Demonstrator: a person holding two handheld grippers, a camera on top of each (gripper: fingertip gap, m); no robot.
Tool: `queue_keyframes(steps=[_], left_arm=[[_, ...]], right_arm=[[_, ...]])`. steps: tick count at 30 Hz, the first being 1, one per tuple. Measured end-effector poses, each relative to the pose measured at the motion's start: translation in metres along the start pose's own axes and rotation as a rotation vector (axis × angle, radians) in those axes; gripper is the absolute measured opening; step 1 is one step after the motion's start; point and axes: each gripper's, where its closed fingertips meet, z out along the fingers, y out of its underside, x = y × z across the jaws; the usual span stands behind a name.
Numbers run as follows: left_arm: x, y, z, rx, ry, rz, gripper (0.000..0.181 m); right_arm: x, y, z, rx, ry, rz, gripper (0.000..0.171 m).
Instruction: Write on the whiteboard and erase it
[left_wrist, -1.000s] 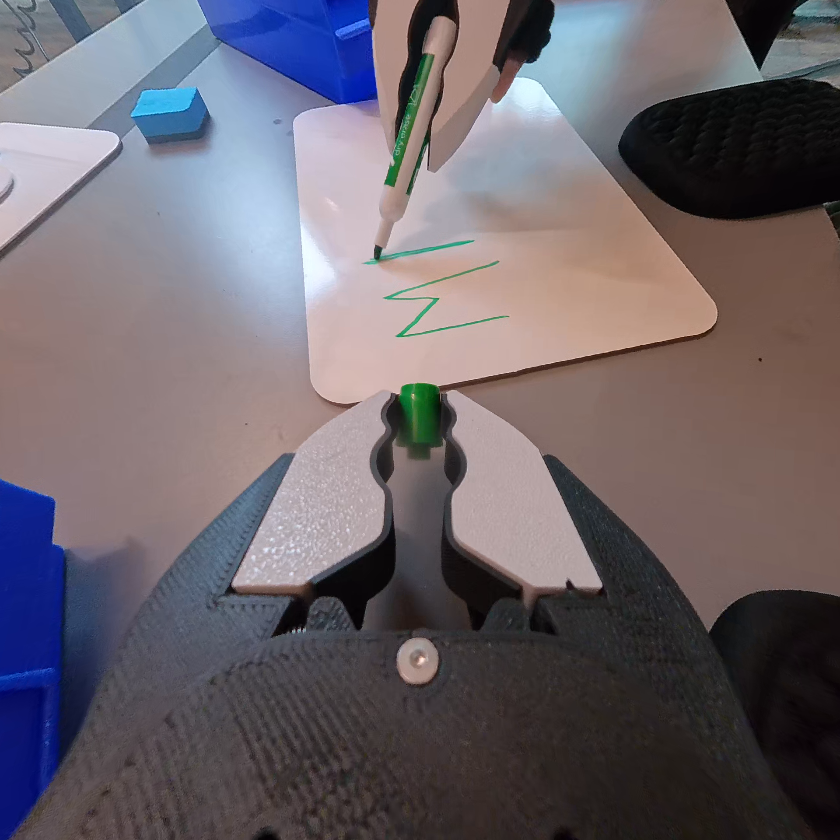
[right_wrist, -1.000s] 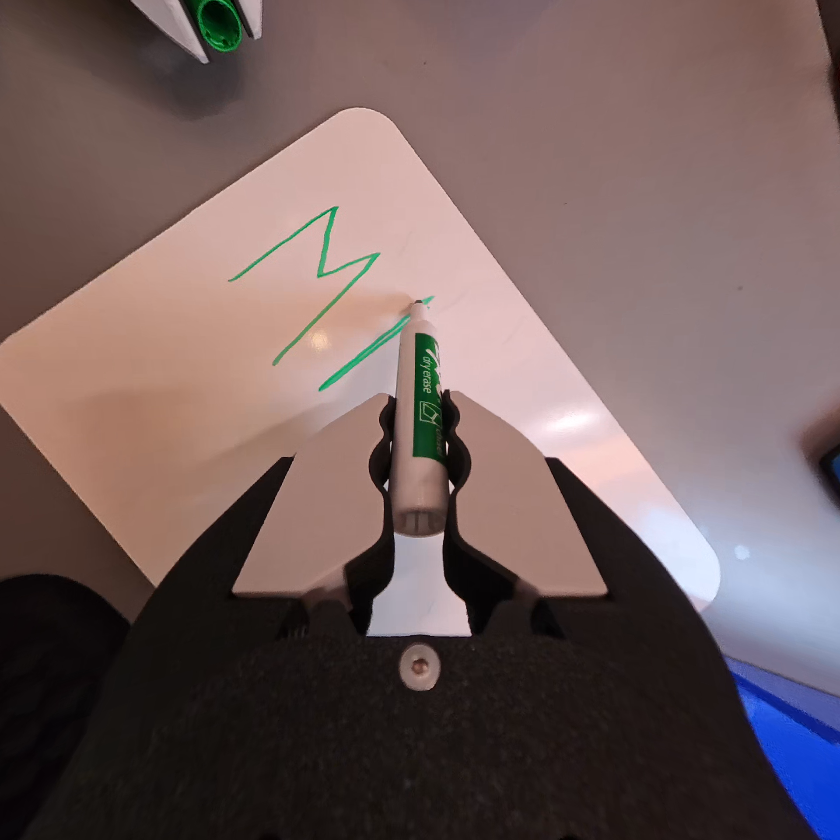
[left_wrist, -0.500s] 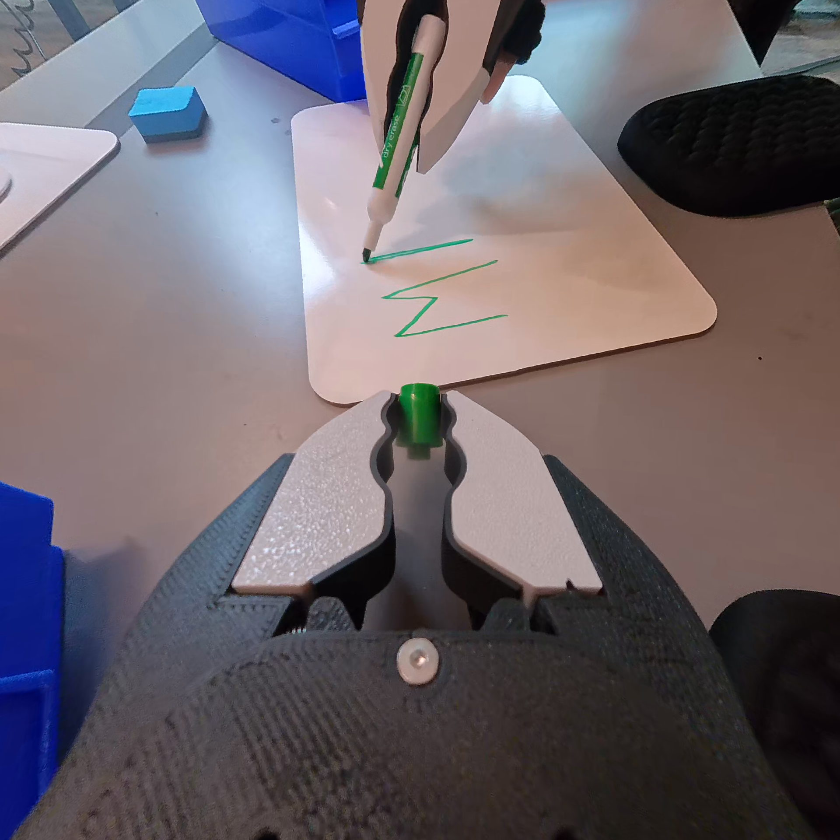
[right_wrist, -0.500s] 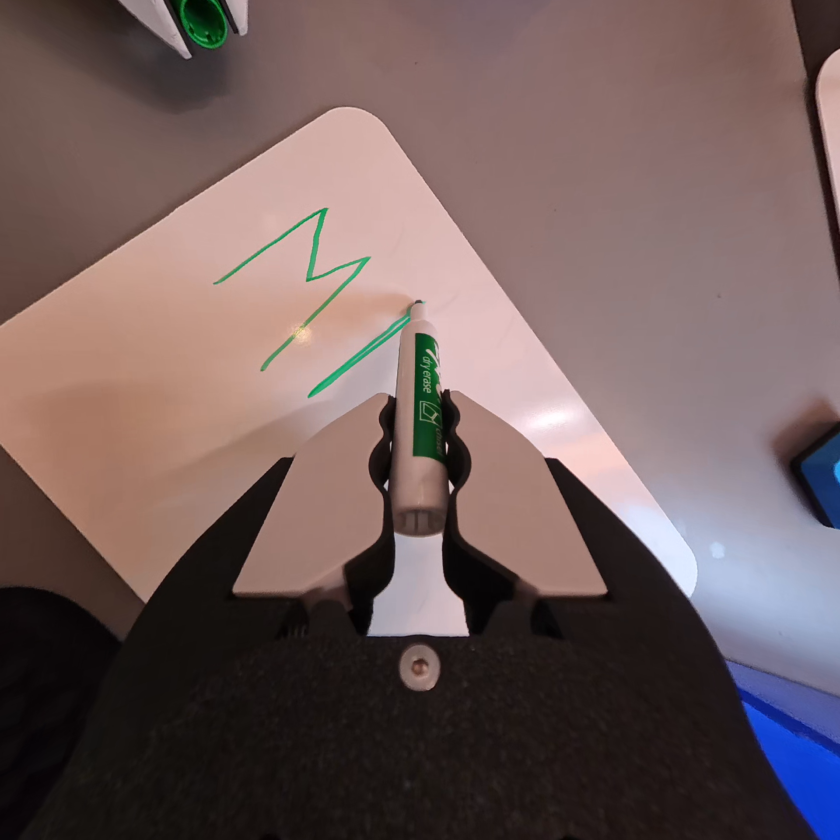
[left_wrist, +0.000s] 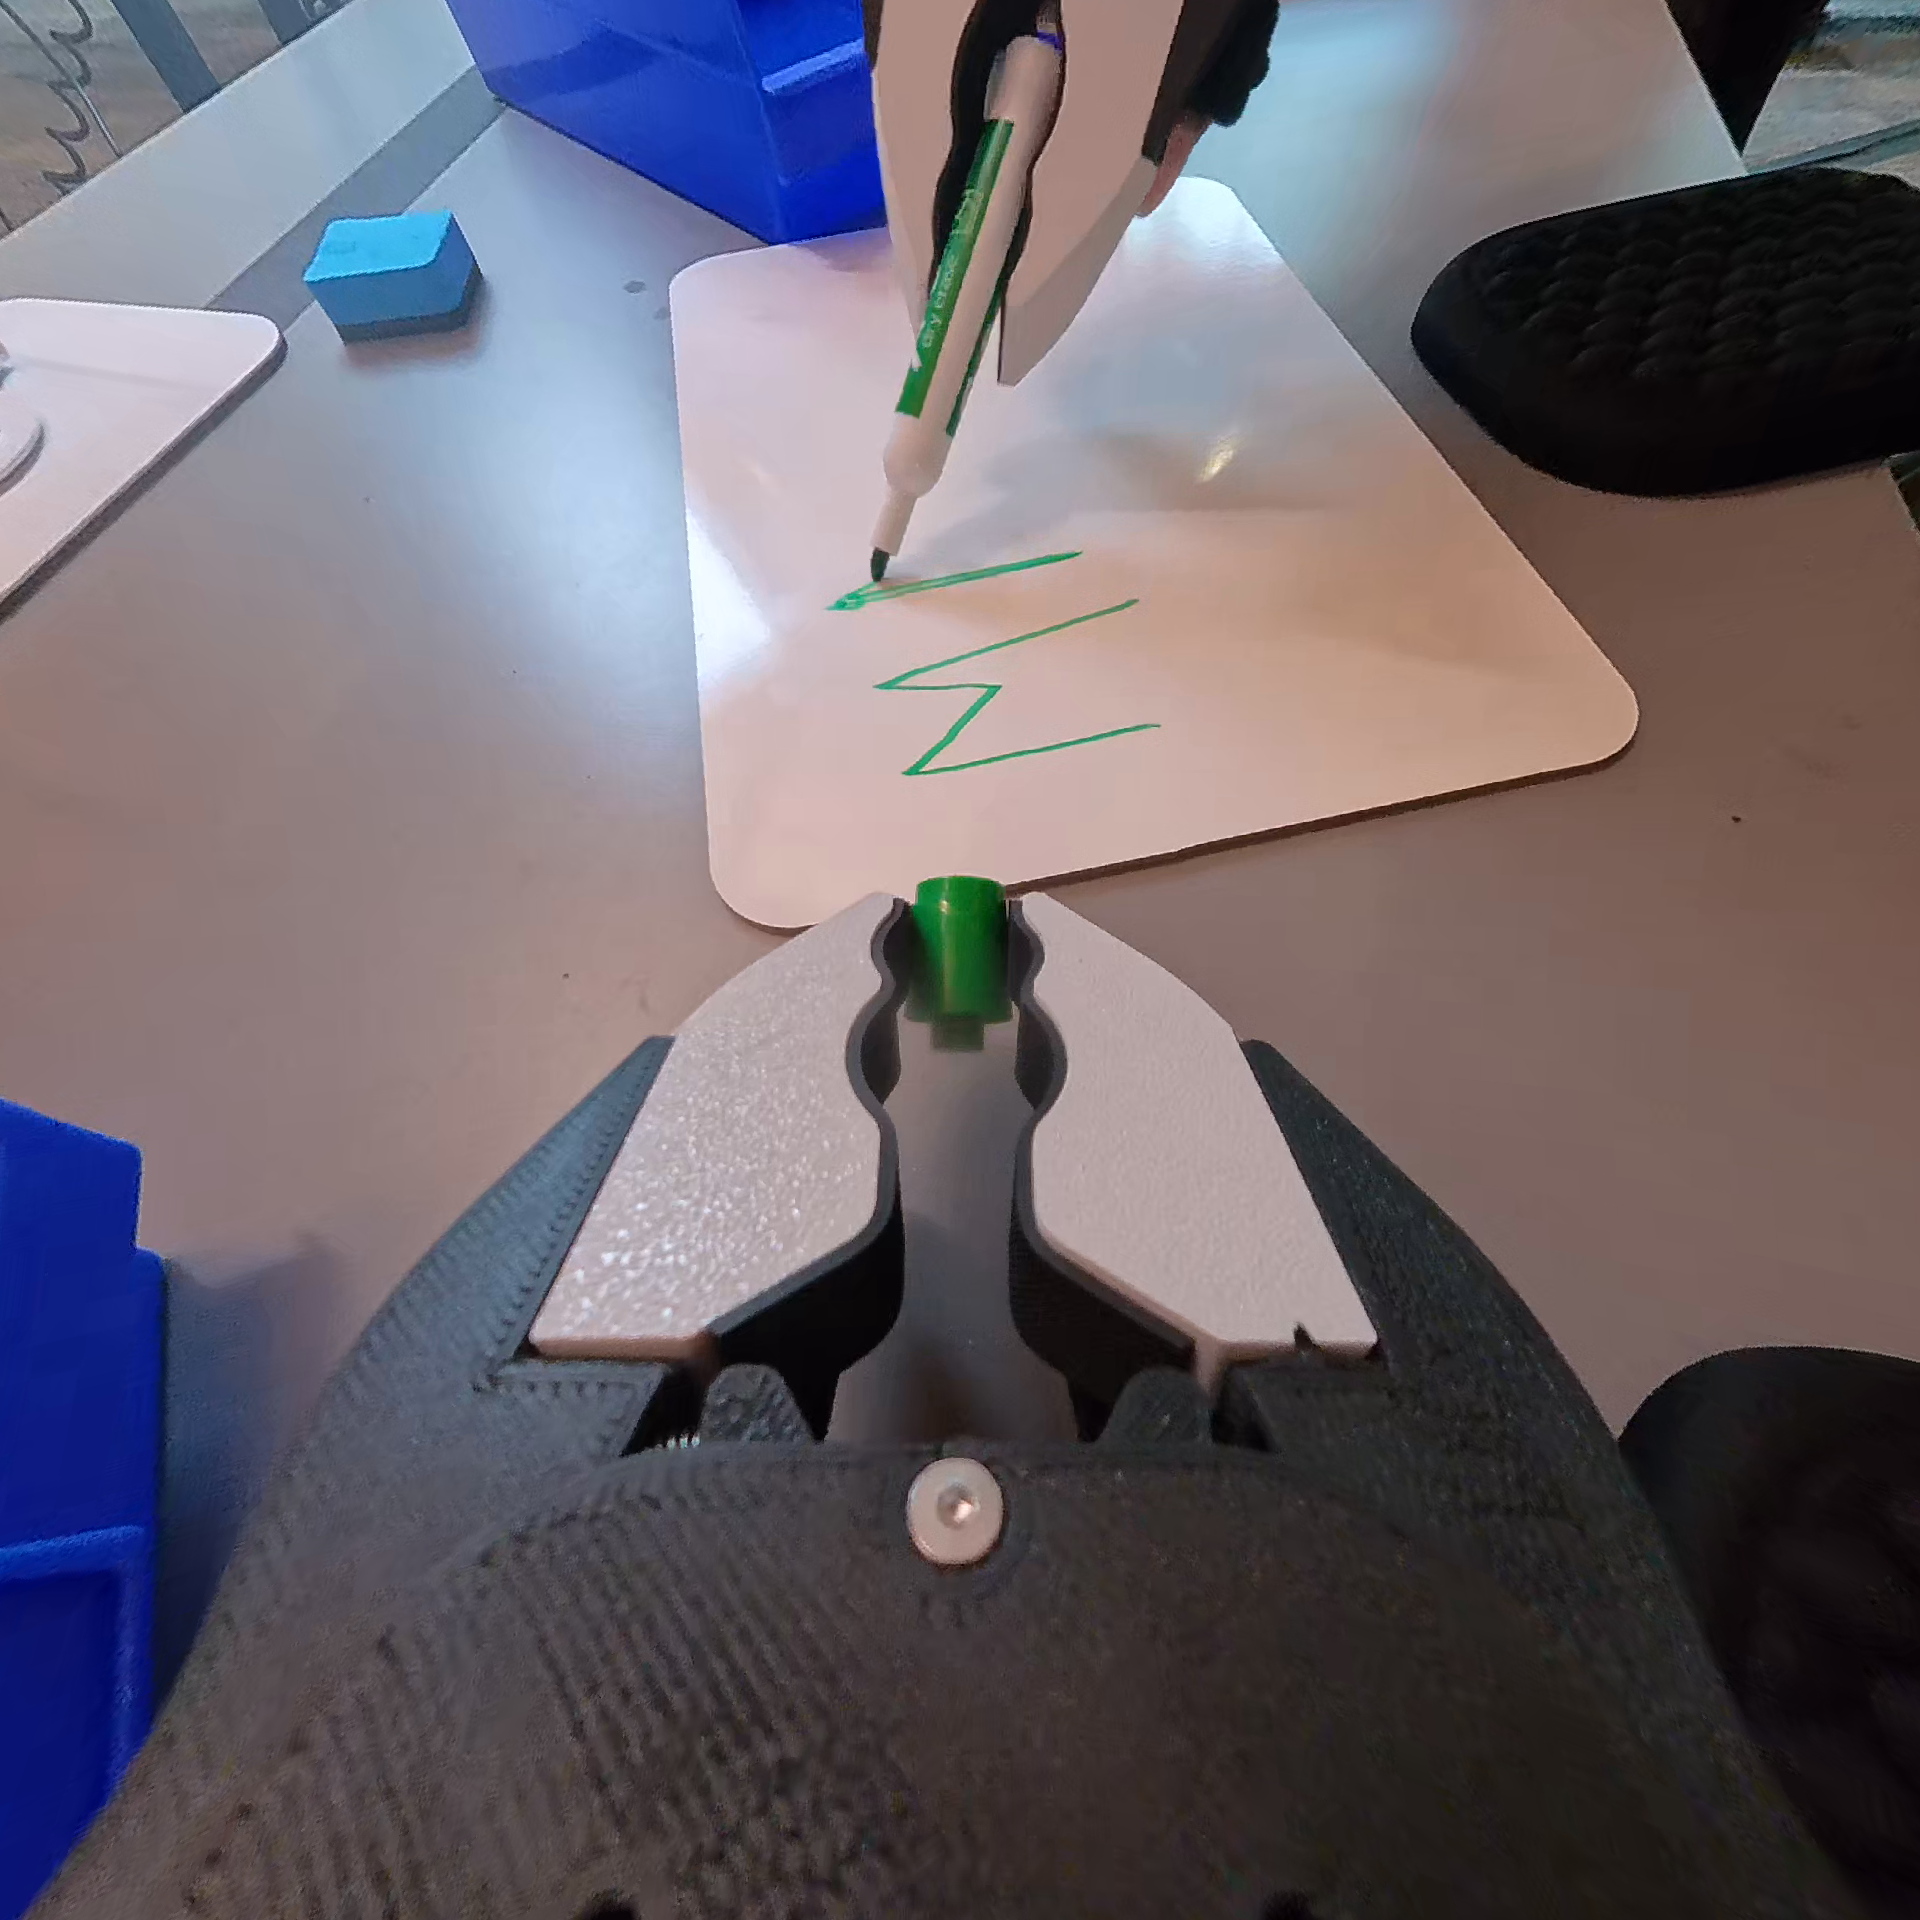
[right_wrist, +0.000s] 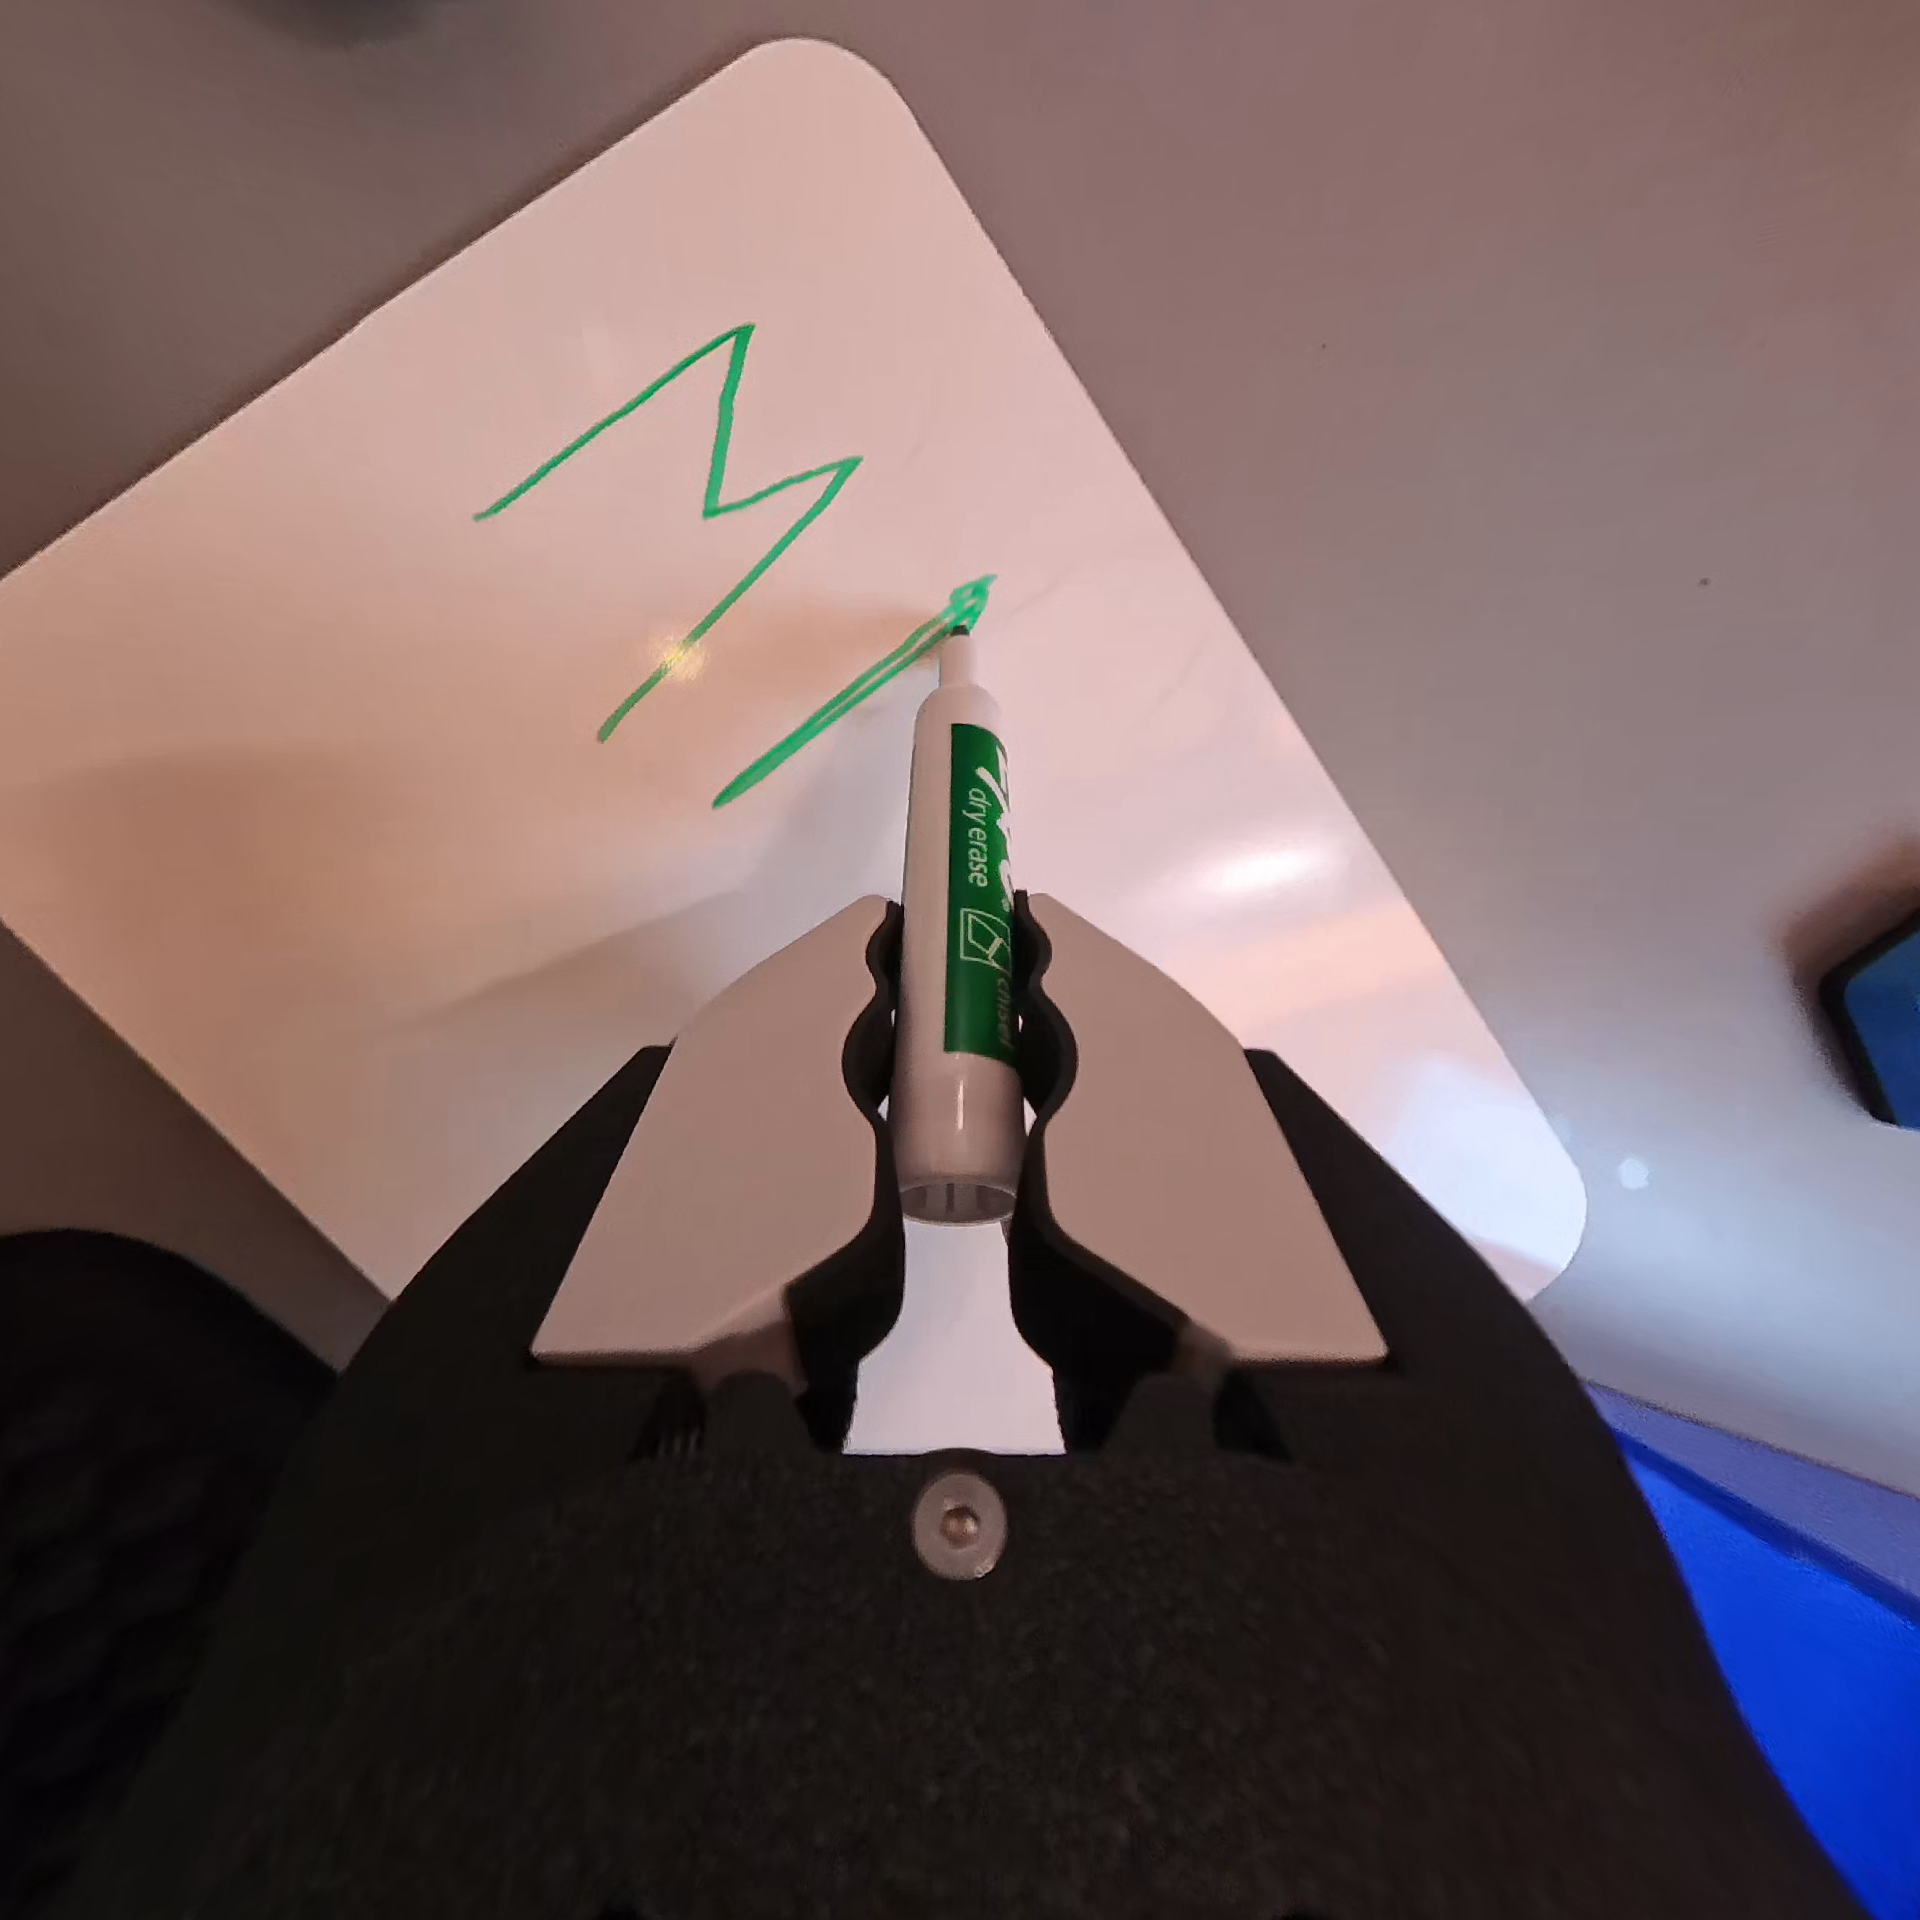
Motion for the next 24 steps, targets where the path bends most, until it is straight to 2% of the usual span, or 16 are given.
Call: queue_keyframes(steps=[16, 24], left_arm=[[0.003, 0.002, 0.003, -0.012, 0.008, 0.004, 0.018], [0.004, 0.003, 0.004, -0.016, 0.008, 0.006, 0.018]], right_arm=[[-0.027, 0.047, -0.03, -0.111, 0.007, 0.04, 0.019], [-0.028, 0.052, -0.032, -0.114, 0.019, 0.053, 0.019]])
